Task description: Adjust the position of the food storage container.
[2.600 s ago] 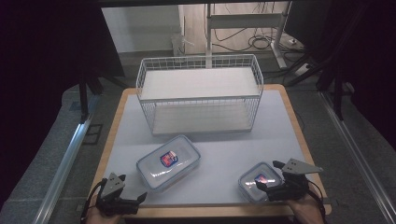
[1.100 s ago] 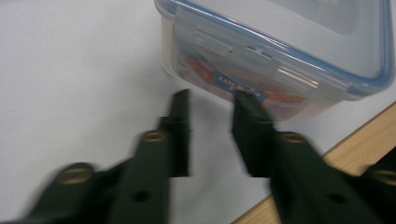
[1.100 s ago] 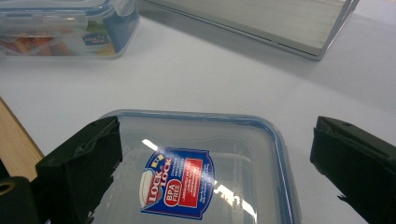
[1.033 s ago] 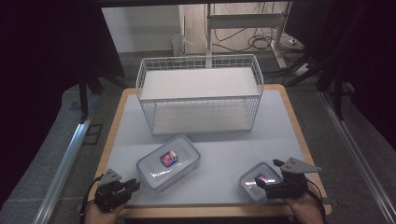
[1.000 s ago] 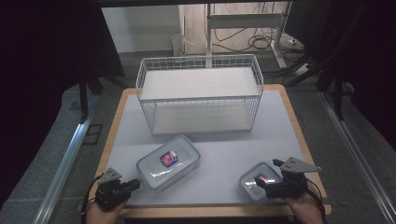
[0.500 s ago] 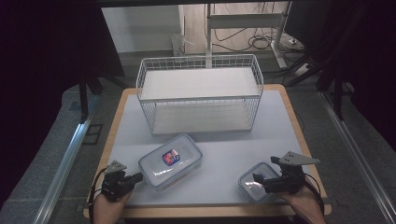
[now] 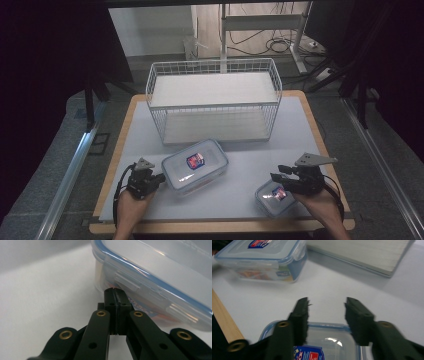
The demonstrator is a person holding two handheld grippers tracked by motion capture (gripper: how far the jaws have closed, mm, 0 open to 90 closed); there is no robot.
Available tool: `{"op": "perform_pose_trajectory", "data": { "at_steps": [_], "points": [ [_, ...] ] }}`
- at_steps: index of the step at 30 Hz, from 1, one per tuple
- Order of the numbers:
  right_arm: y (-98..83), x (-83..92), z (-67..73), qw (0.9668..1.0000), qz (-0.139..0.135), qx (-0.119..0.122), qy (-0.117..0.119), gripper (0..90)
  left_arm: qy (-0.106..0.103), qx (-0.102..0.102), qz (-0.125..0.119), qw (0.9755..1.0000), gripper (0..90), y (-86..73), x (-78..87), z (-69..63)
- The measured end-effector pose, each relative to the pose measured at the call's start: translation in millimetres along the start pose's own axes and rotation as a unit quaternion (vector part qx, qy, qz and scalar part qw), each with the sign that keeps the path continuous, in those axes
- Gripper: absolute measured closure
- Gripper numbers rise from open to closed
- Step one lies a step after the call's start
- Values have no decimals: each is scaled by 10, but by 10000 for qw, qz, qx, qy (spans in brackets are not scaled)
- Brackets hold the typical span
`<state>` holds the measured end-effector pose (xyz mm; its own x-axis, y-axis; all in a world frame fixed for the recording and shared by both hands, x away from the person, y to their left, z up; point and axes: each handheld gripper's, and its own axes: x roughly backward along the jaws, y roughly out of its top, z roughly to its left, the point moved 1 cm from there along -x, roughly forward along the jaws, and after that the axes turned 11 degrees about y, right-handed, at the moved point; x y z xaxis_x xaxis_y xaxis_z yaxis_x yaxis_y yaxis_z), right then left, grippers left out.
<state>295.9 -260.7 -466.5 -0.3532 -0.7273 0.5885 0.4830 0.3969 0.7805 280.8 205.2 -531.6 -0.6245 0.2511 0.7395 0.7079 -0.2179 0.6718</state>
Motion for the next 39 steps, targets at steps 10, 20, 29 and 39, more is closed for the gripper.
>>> {"op": "perform_pose_trajectory", "data": {
  "at_steps": [10,20,29,39],
  "points": [
    [350,-456,-39,9989,335,220,242,858,-33,55,-79,9999,900,244,-237,6],
    [658,-1038,-121,9979,630,27,141,892,-155,-73,-210,9996,898,154,-26,-65],
    [767,-1325,-206,9962,868,-53,7,890,9,-189,-168,9997,900,302,-171,-85],
    [697,-1231,-250,9950,981,-178,-5,892,41,-356,-171,9992,900,522,-356,-135]
  ]
}}
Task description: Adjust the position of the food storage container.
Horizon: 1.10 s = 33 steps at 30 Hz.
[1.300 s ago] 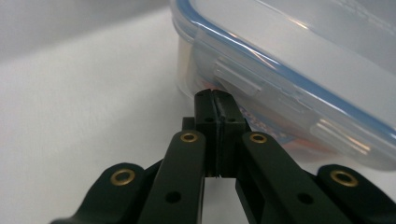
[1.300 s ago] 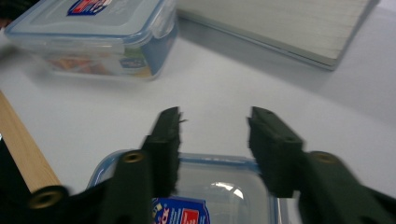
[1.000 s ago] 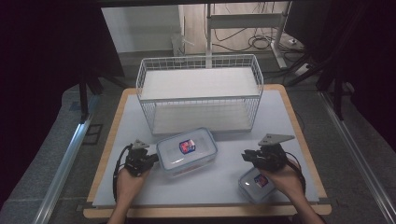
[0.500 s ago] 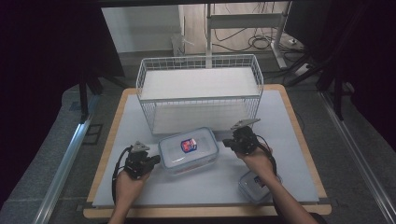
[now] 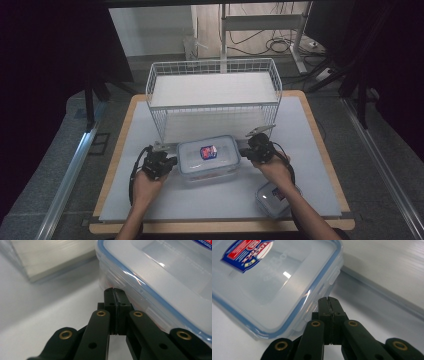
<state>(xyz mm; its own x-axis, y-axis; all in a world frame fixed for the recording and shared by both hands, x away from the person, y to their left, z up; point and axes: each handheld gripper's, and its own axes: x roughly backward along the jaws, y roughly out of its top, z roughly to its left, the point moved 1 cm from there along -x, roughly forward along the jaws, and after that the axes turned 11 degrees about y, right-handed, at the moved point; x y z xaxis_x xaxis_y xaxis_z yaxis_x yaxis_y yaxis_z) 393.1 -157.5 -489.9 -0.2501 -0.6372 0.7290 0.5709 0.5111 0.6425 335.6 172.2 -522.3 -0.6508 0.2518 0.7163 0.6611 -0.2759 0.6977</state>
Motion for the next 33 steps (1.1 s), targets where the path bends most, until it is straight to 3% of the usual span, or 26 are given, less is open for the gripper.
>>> {"op": "perform_pose_trajectory", "data": {
  "at_steps": [8,13,33],
  "points": [
    [-185,171,23,10000,19,-34,-4,893,-83,-153,-13,9998,900,62,-60,-112],
    [-255,217,56,10000,47,-20,-21,893,3,-280,18,9996,900,43,-22,-208],
    [-398,301,155,9999,3,76,-86,894,30,-342,139,9993,900,-133,193,-419]
  ]
}}
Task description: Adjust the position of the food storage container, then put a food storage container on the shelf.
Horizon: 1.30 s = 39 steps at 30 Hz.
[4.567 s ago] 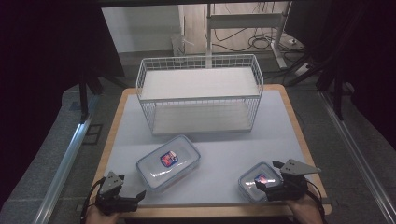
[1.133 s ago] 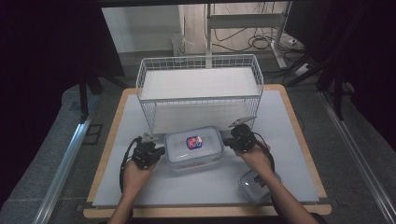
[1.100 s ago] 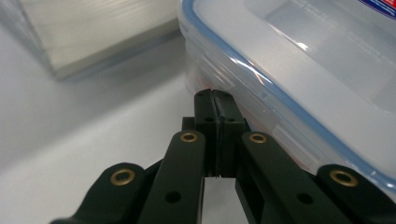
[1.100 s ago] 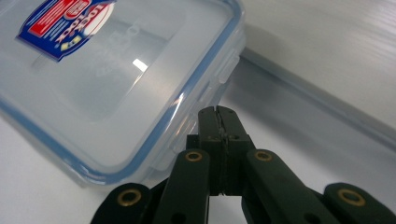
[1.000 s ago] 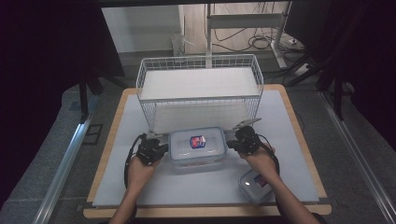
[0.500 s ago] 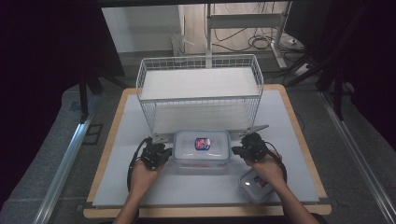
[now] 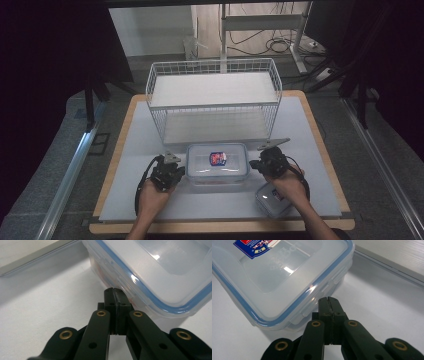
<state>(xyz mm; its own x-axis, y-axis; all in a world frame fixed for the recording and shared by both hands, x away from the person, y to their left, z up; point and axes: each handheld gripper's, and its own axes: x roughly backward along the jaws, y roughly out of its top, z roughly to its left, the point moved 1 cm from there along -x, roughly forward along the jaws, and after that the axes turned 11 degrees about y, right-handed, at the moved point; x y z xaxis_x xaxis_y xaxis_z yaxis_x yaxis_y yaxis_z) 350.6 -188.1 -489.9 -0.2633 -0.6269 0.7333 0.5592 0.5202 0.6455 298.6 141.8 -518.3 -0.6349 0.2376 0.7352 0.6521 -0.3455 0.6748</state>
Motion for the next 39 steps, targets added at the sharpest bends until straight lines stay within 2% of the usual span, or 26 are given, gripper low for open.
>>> {"op": "perform_pose_trajectory", "data": {
  "at_steps": [3,5,6,7,8,9,10,12,13,15,16,17,19,22,23,24,25,26,28,29,31,32,36,39],
  "points": [
    [1,-10,-1,10000,22,64,-27,892,-40,-62,-27,10000,900,14,-8,32],
    [-6,-9,1,9999,-9,87,-77,841,171,-206,-82,9996,812,14,4,59],
    [-6,-9,1,9999,-9,87,-77,841,171,-206,-82,9996,767,14,4,59],
    [-18,27,-7,9997,-118,116,-155,755,341,-265,-160,9989,713,8,45,83],
    [-24,51,-14,9997,-169,120,-121,725,428,-313,-225,9983,674,1,74,96],
    [-24,51,-14,9997,-169,120,-121,725,428,-313,-225,9983,633,1,74,96],
    [-42,129,-24,9995,-307,81,45,647,385,-341,-368,9980,607,-26,139,126],
    [-51,158,-21,9993,-355,82,48,617,374,-301,-440,9979,593,-52,178,138],
    [-81,233,-8,9988,-460,133,102,557,367,-288,-502,9977,526,-96,225,153],
    [-121,286,20,9985,-513,169,126,484,333,-322,-600,9971,457,-169,283,157],
    [-121,286,20,9985,-513,169,126,484,333,-322,-600,9971,423,-169,283,157],
    [-170,328,49,9982,-535,232,157,408,302,-348,-650,9968,385,-200,309,151],
    [-196,346,66,9981,-547,235,178,380,259,-366,-714,9964,363,-259,355,128],
    [-260,397,113,9968,-704,201,320,276,43,-368,-745,9965,278,-332,398,68],
    [-285,426,157,9954,-831,206,427,216,-43,-380,-741,9965,220,-367,413,15],
    [-292,436,182,9945,-902,227,480,187,-43,-380,-741,9965,192,-367,413,15],
    [-296,442,207,9937,-955,271,513,159,-135,-398,-755,9963,169,-380,418,-11],
    [-296,444,225,9932,-980,341,529,130,-329,-467,-715,9958,140,-390,423,-55],
    [-290,441,241,9930,-975,394,534,99,-367,-501,-730,9954,110,-390,424,-72],
    [-279,421,263,9933,-897,451,580,66,-404,-535,-719,9952,62,-383,424,-84],
    [-282,410,268,9936,-874,455,560,61,-473,-528,-714,9949,43,-375,418,-91],
    [-295,383,262,9946,-775,444,528,42,-569,-472,-695,9948,38,-379,412,-83],
    [-312,350,238,9958,-670,416,461,39,-529,-487,-682,9951,33,-381,416,-76],
    [-316,345,232,9960,-655,397,461,36,-464,-423,-668,9958,37,-379,415,-64]
  ]
}}
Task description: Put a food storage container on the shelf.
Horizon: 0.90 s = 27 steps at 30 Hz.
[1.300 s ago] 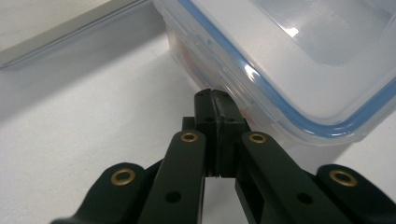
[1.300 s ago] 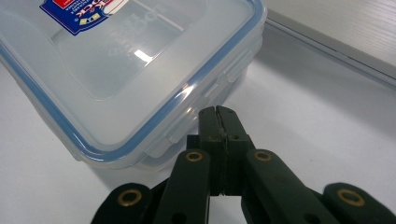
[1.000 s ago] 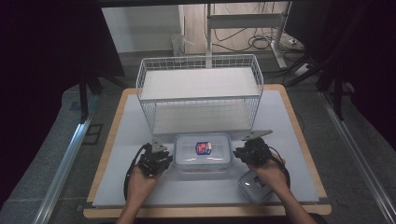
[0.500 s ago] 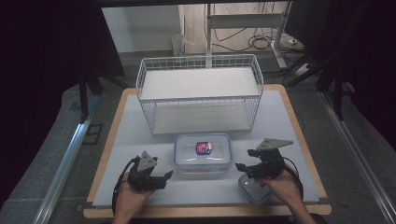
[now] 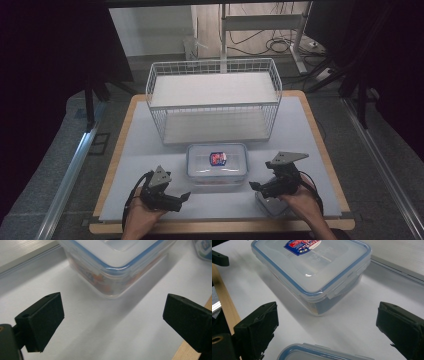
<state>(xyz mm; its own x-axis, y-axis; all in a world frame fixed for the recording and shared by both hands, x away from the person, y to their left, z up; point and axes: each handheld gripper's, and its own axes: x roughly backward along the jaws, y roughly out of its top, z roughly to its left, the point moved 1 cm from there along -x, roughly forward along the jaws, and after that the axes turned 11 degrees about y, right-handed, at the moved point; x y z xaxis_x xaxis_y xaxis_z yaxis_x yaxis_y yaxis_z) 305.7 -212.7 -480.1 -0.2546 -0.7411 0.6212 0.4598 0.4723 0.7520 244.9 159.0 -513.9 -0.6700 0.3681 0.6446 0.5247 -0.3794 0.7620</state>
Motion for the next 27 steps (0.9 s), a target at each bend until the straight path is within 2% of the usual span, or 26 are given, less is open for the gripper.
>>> {"op": "perform_pose_trajectory", "data": {
  "at_steps": [10,13,14,17,22,23,24,25,27],
  "points": [
    [-15,-18,-27,10000,-12,13,-47,36,125,10,131,9998,39,1,-27,11],
    [-4,-14,-25,9999,-55,23,-110,37,81,197,138,9997,49,19,-39,46],
    [-4,-14,-25,9999,-55,23,-110,37,81,197,138,9997,66,19,-39,46],
    [18,-1,-45,9999,-138,-45,-85,41,-208,488,4,9986,96,74,-15,131],
    [58,2,-77,9998,-125,-156,-38,52,-314,680,98,9971,96,156,-33,214],
    [72,-1,-94,9996,-117,-254,1,54,-367,755,141,9964,96,174,-49,231],
    [97,-13,-125,9989,-74,-457,99,59,-482,834,222,9951,94,207,-83,267],
    [106,-20,-135,9985,-68,-530,130,60,-482,834,222,9951,90,207,-83,267],
    [121,-34,-155,9981,-29,-600,153,59,-610,955,278,9932,74,255,-124,308]
  ]
}}
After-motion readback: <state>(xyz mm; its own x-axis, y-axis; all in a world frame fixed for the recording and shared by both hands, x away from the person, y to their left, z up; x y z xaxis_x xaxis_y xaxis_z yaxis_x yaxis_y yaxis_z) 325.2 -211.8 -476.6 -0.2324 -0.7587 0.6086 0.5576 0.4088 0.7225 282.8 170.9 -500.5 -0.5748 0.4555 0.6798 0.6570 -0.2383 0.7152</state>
